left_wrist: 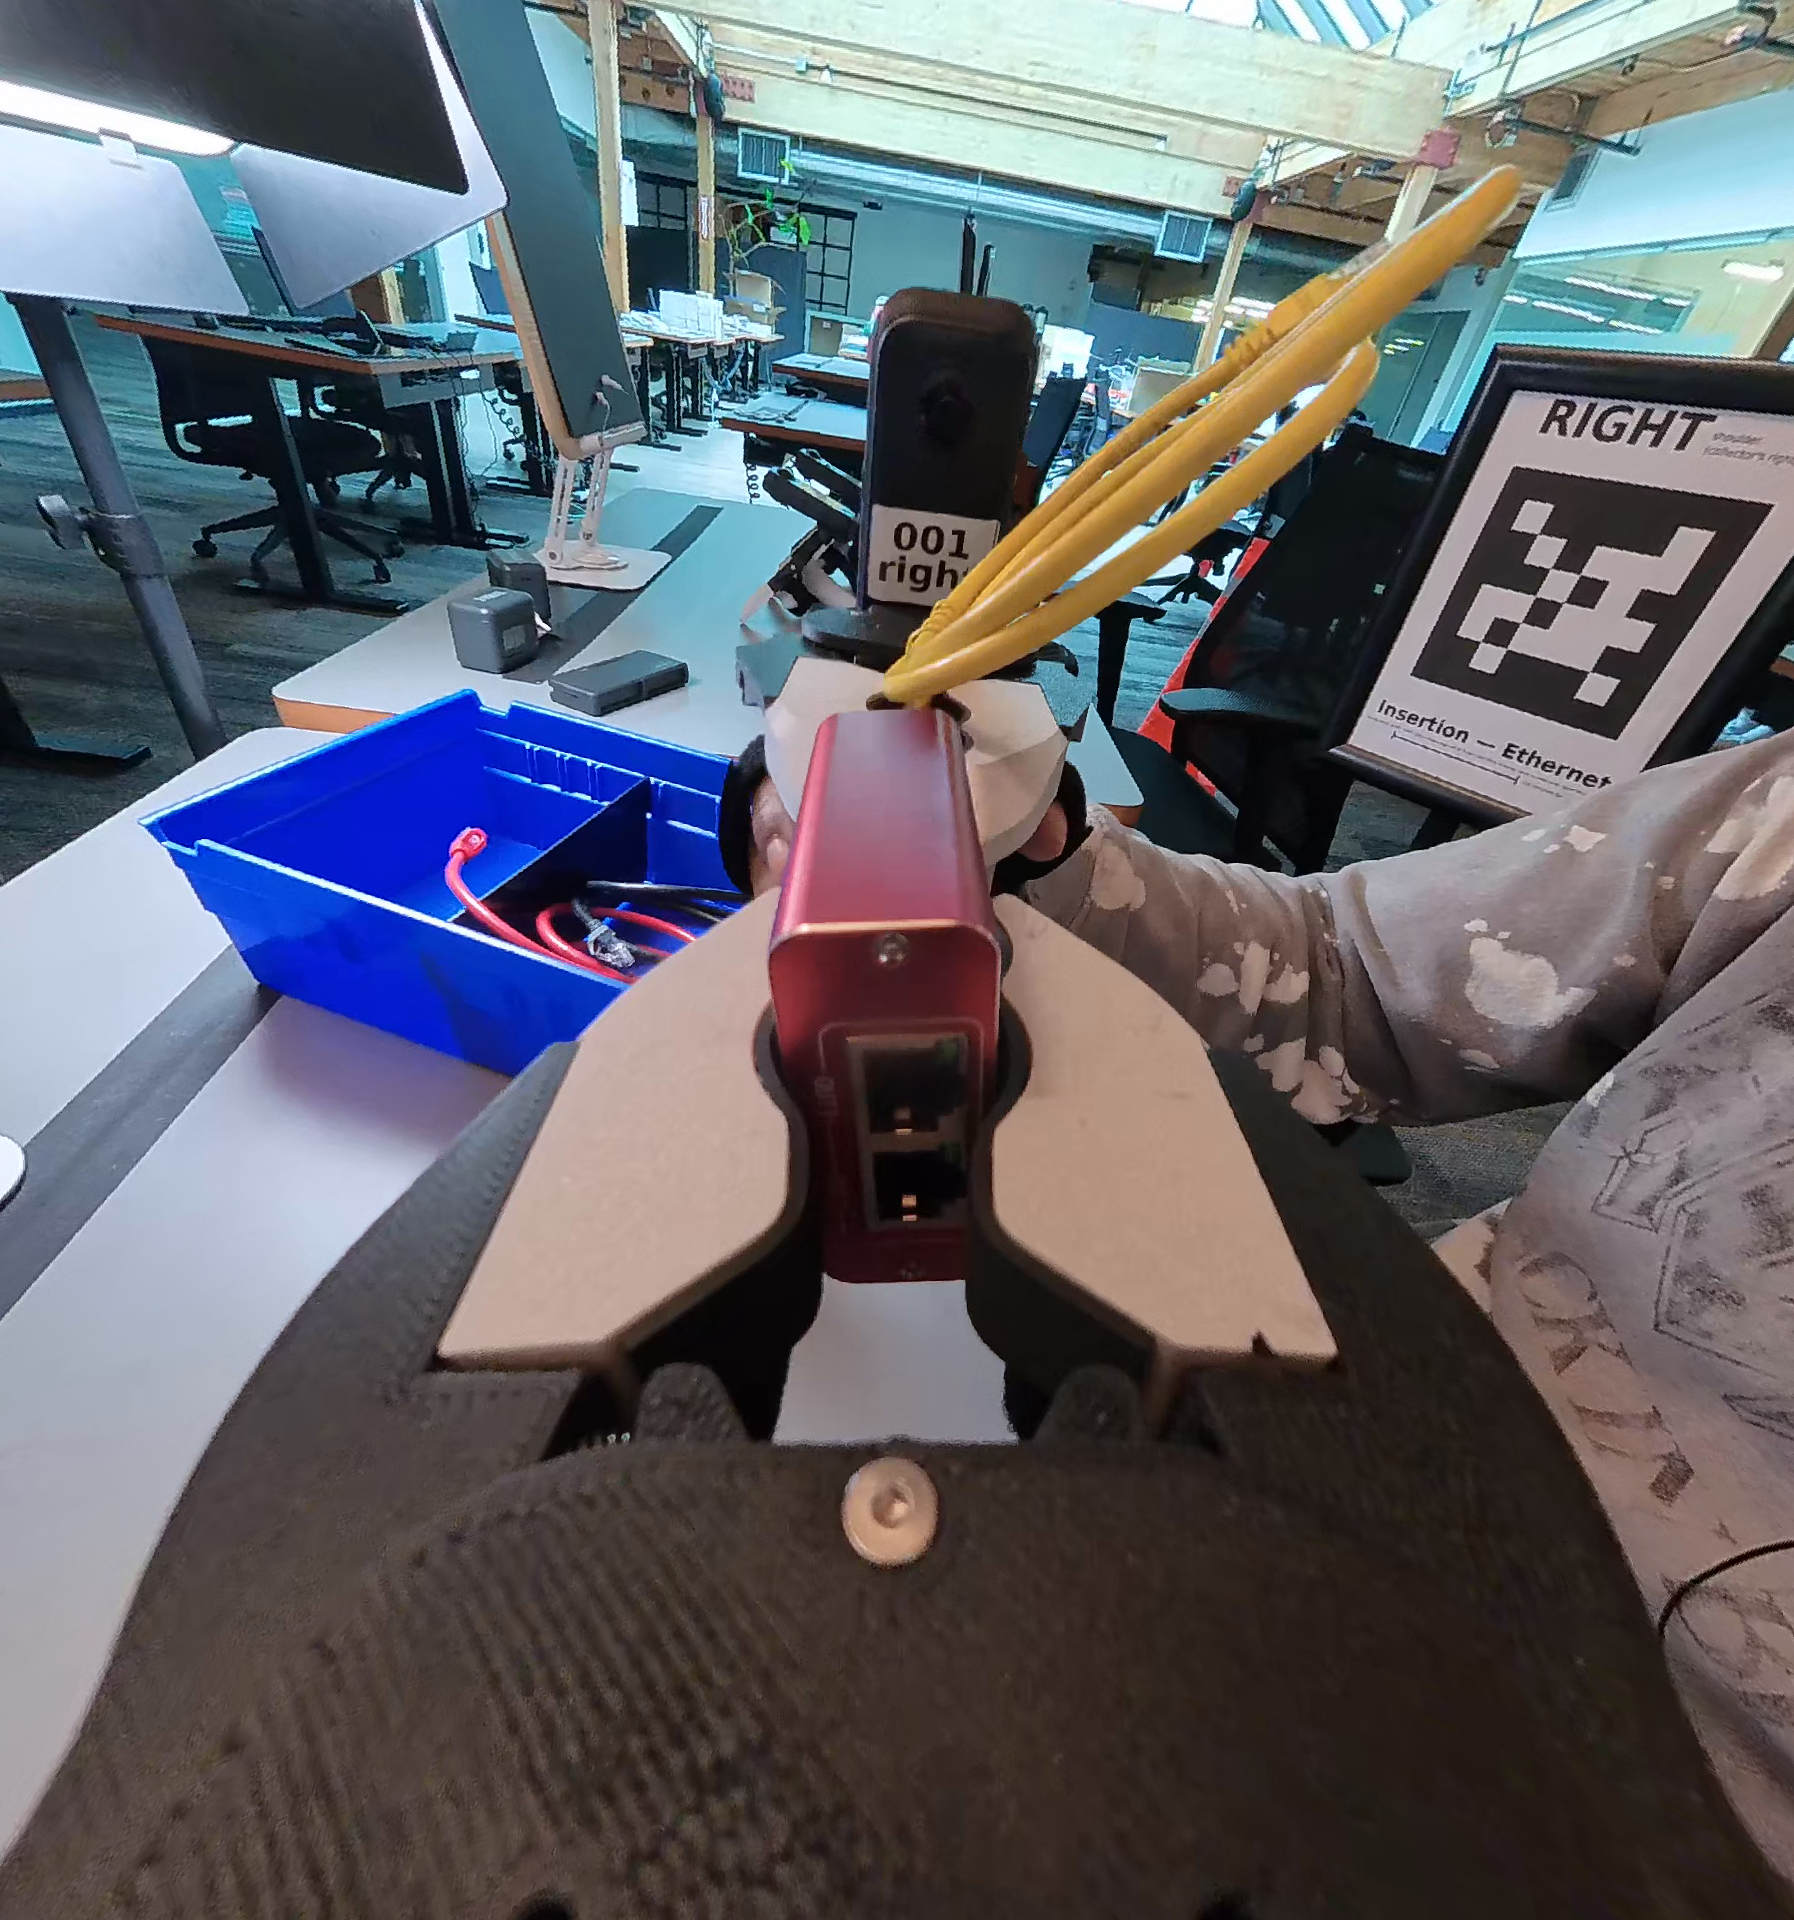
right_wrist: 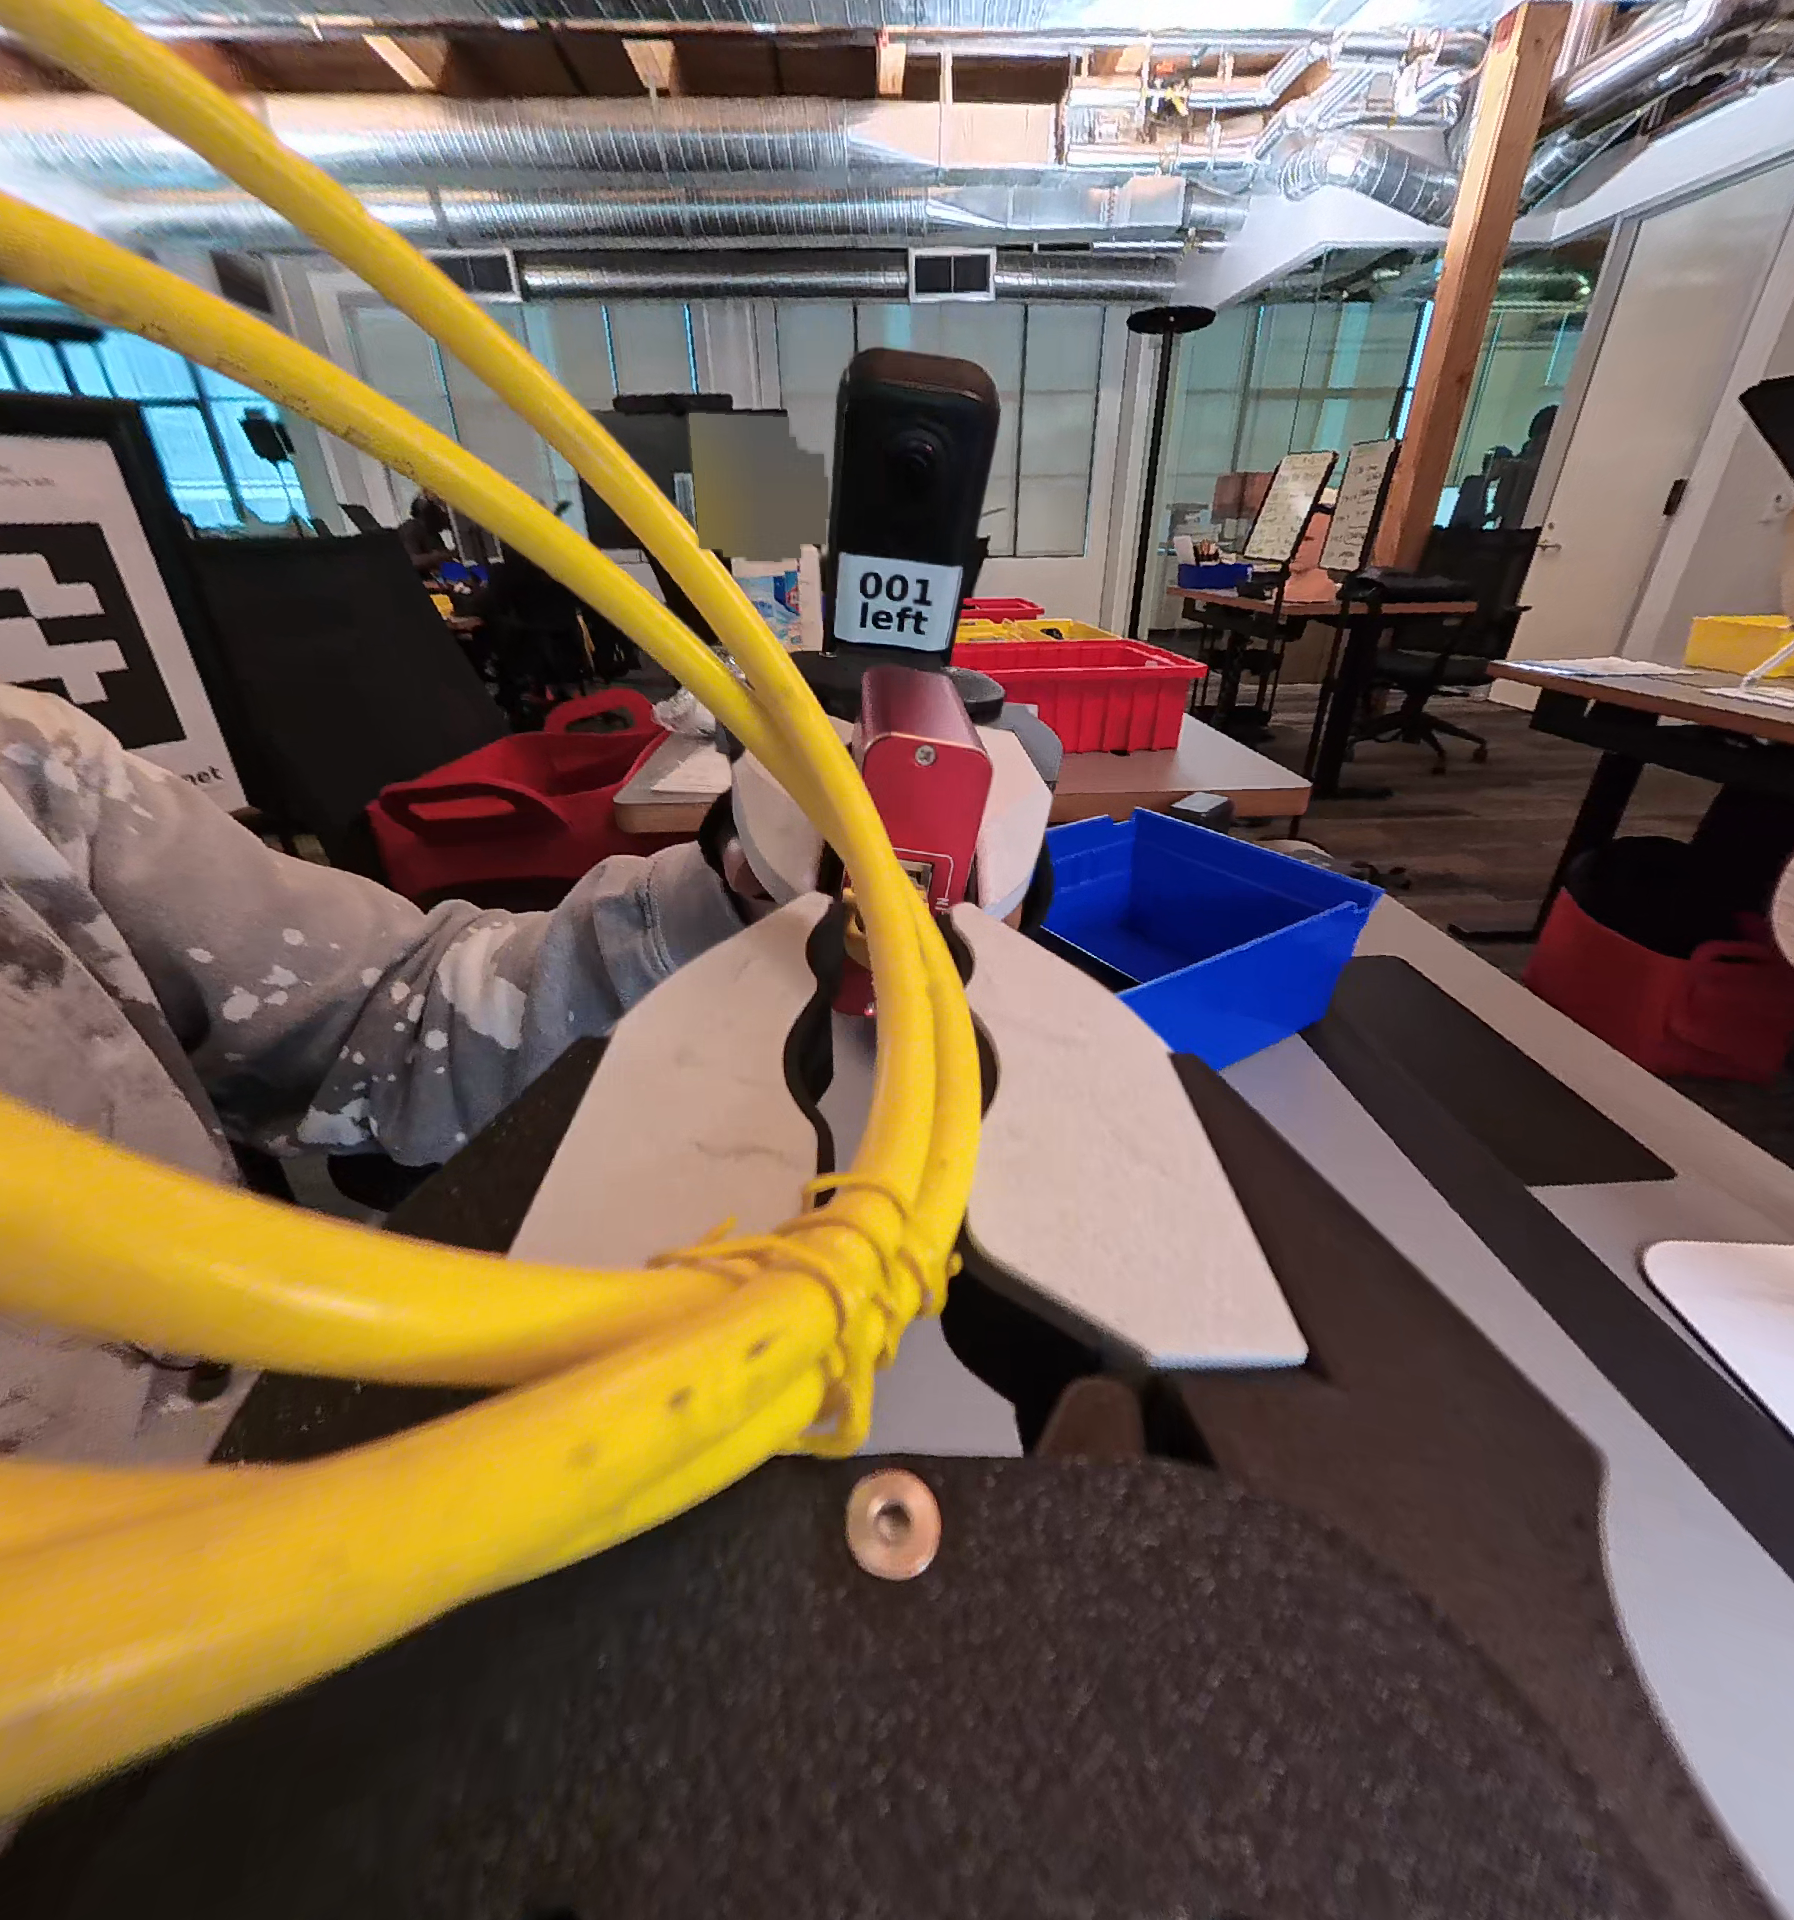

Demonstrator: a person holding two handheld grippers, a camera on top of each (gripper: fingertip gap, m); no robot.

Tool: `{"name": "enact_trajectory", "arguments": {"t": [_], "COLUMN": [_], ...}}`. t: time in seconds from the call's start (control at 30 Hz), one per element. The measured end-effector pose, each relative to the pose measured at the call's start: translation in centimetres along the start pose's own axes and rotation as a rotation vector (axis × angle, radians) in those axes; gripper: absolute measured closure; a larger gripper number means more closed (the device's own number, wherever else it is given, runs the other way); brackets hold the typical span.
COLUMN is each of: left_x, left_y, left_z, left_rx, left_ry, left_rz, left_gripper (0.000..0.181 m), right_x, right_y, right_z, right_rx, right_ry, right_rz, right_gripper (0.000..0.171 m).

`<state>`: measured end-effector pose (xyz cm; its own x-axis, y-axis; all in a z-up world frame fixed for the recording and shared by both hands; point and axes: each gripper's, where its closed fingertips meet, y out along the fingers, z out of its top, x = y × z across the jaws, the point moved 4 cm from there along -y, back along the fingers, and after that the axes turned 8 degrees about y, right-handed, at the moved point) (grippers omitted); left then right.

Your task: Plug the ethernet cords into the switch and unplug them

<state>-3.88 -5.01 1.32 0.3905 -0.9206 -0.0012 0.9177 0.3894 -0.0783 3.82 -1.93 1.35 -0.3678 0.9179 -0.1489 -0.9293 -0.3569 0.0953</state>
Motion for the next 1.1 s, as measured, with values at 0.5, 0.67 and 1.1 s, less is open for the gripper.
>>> {"name": "enact_trajectory", "arguments": {"t": [0.5,0.67,1.1], "left_x": [-0.9,-1.2,-1.5], "left_y": [-0.7,-0.5,-4.0], "left_z": [0.5,0.7,4.0], "left_rx": [-0.021,-0.001,0.264], "left_ry": [0.125,0.182,0.187], "left_rz": [0.198,0.247,0.324], "left_gripper": [0.152,0.151,0.150], "right_x": [1.1,1.4,4.0], "right_y": [0.9,0.7,-4.1], "right_z": [0.8,1.0,3.0], "right_rx": [0.002,0.020,0.087], "right_ry": [-0.054,-0.070,-0.113], "right_rz": [-0.259,-0.298,-0.501], "right_gripper": [0.156,0.155,0.167]}}
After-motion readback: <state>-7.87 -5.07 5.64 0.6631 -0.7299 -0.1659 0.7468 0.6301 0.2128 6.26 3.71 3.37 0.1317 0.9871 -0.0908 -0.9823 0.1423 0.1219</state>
